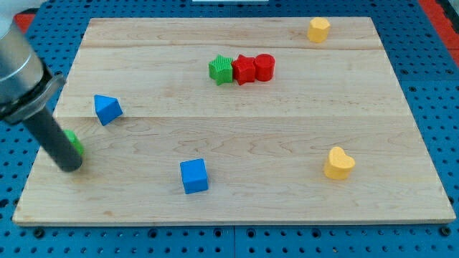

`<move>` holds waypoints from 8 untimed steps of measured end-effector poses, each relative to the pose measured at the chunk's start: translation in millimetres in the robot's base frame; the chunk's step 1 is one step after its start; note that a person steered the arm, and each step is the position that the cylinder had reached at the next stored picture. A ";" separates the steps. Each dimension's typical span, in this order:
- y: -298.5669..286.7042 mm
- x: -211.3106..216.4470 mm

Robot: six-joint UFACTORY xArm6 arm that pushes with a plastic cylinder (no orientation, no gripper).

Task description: Move the green circle into the green star

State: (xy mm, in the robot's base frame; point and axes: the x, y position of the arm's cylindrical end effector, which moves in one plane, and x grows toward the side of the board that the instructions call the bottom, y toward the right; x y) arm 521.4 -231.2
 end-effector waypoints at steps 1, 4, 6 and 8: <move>-24.4 5.6; 5.9 -103.1; 2.3 -137.3; 66.5 -183.5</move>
State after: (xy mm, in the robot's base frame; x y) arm 337.9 -164.7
